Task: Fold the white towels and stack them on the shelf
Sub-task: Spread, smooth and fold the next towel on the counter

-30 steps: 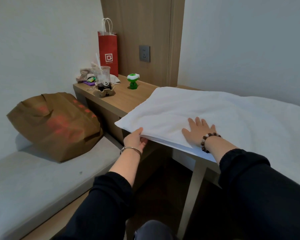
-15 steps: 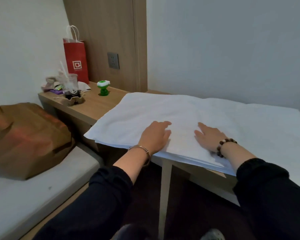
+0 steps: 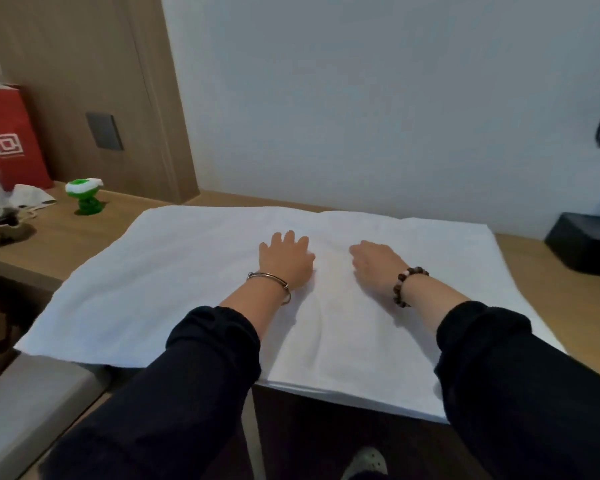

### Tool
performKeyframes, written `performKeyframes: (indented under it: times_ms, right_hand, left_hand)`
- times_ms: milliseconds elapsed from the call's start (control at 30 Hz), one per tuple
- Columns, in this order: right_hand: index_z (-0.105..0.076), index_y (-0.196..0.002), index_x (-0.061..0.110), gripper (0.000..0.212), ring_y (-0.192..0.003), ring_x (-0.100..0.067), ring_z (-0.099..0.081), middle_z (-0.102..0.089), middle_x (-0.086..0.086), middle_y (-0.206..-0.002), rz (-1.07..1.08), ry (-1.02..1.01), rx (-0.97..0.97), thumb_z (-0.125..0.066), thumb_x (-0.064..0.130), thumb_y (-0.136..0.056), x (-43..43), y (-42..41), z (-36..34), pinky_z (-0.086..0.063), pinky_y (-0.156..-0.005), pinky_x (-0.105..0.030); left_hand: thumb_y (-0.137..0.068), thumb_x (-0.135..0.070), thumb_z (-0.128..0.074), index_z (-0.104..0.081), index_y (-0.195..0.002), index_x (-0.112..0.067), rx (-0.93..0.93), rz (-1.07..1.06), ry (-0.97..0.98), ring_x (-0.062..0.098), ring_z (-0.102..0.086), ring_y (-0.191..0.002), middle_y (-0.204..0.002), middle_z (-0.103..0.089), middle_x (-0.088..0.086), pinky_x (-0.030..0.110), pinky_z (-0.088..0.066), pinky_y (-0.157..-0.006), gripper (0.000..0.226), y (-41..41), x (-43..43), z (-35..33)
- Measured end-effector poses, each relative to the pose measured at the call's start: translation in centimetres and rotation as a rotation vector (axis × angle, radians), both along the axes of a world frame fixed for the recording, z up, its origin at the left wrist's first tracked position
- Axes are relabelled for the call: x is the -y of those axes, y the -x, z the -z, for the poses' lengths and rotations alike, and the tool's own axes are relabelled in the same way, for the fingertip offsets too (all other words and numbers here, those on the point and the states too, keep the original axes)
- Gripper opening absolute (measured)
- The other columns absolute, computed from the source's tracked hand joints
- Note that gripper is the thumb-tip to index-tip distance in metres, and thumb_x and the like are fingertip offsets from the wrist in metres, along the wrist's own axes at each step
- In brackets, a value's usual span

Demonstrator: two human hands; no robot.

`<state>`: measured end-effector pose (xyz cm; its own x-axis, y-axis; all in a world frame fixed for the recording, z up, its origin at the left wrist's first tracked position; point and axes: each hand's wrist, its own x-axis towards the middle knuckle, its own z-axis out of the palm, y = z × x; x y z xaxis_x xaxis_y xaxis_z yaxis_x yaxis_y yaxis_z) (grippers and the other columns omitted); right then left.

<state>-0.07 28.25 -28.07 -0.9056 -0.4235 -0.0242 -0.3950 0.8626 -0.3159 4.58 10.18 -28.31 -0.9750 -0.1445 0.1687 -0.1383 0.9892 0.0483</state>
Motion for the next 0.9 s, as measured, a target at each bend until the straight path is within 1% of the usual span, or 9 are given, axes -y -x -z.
performKeyframes:
  times_ms: [100, 167, 233, 300, 333, 400, 500, 767, 900]
  right_hand:
    - [-0.008, -0.151, 0.034, 0.058, -0.147, -0.019, -0.001, 0.003, 0.006, -0.161, 0.123, -0.236, 0.122, -0.016, 0.054, -0.098, -2.9, 2.5, 1.7, -0.006, -0.113, -0.056]
    - [0.002, -0.152, 0.034, 0.065, -0.147, -0.018, 0.005, 0.012, 0.006, -0.160, 0.242, -0.307, 0.167, -0.012, 0.062, -0.094, -4.7, 4.3, 2.1, -0.004, -0.115, -0.057]
    - [-0.004, -0.153, 0.024, 0.069, -0.146, -0.024, -0.009, -0.001, -0.002, -0.161, 0.337, -0.424, 0.201, -0.020, 0.057, -0.094, -5.0, 6.1, 1.2, -0.013, -0.115, -0.054]
    - [-0.027, -0.148, 0.012, 0.061, -0.137, -0.030, -0.033, -0.026, -0.012, -0.154, 0.303, -0.508, 0.116, -0.033, 0.041, -0.094, -2.7, 7.6, -0.5, -0.027, -0.112, -0.050]
    - [-0.032, -0.146, 0.012, 0.056, -0.136, -0.032, -0.035, -0.029, -0.012, -0.153, 0.235, -0.483, 0.048, -0.034, 0.036, -0.095, -0.9, 8.0, -1.1, -0.029, -0.111, -0.050]
    - [-0.021, -0.150, 0.016, 0.055, -0.144, -0.029, -0.018, -0.013, -0.007, -0.159, 0.028, -0.361, -0.062, -0.029, 0.037, -0.099, 2.6, 8.6, -1.5, -0.019, -0.115, -0.053]
    - [-0.006, -0.152, 0.030, 0.054, -0.147, -0.018, 0.000, 0.003, 0.006, -0.161, -0.126, -0.311, 0.015, -0.015, 0.045, -0.101, 3.8, 9.2, 0.3, -0.002, -0.117, -0.052]
    - [-0.008, -0.153, 0.024, 0.057, -0.147, -0.019, -0.002, 0.000, 0.000, -0.161, 0.344, -0.256, -0.042, -0.013, 0.044, -0.099, -5.7, 14.0, 2.8, -0.003, -0.118, -0.047]
    - [-0.015, -0.152, 0.018, 0.058, -0.147, -0.024, -0.009, -0.008, -0.006, -0.160, 0.413, -0.340, -0.065, -0.014, 0.044, -0.100, -9.0, 14.1, 2.1, -0.008, -0.118, -0.046]
  left_hand:
    - [-0.097, -0.051, -0.024, -0.015, -0.149, -0.032, 0.087, 0.071, -0.053, 0.025, 0.000, -0.146, -0.159, -0.007, -0.002, 0.057, -0.009, -0.111, 0.056, 2.0, -1.1, 1.6]
    - [-0.094, -0.060, -0.019, -0.010, -0.149, -0.038, 0.144, 0.066, -0.082, 0.023, 0.005, -0.146, -0.160, -0.001, -0.007, 0.060, -0.004, -0.110, 0.060, 2.6, -0.8, 3.0]
    - [-0.091, -0.065, -0.017, -0.008, -0.148, -0.040, 0.137, 0.055, -0.077, 0.023, 0.006, -0.146, -0.160, 0.000, -0.008, 0.062, -0.003, -0.109, 0.063, 2.9, -0.3, 4.0]
    - [-0.089, -0.066, -0.016, -0.007, -0.148, -0.040, 0.119, 0.061, -0.068, 0.023, 0.006, -0.146, -0.160, 0.000, -0.008, 0.063, -0.003, -0.108, 0.065, 3.0, -0.2, 4.2]
    - [-0.089, -0.066, -0.016, -0.007, -0.148, -0.040, 0.117, 0.063, -0.068, 0.023, 0.006, -0.146, -0.160, 0.000, -0.008, 0.064, -0.003, -0.108, 0.066, 3.1, -0.2, 4.2]
    - [-0.088, -0.066, -0.015, -0.005, -0.149, -0.037, 0.118, 0.055, -0.066, 0.022, 0.006, -0.146, -0.160, 0.001, -0.008, 0.063, -0.002, -0.108, 0.068, 3.2, -0.3, 4.4]
    - [-0.087, -0.066, -0.015, -0.005, -0.150, -0.034, 0.114, 0.049, -0.069, 0.022, 0.007, -0.146, -0.160, 0.002, -0.008, 0.063, -0.002, -0.109, 0.071, 3.4, -0.2, 4.6]
    - [-0.086, -0.067, -0.013, -0.003, -0.149, -0.037, 0.123, 0.066, -0.066, 0.021, 0.008, -0.146, -0.159, 0.004, -0.009, 0.063, 0.000, -0.109, 0.071, 3.3, -0.1, 4.7]
    - [-0.089, -0.064, -0.014, -0.004, -0.149, -0.038, 0.131, 0.068, -0.047, 0.022, 0.007, -0.146, -0.160, 0.003, -0.008, 0.063, -0.002, -0.109, 0.066, 3.3, -0.3, 4.5]
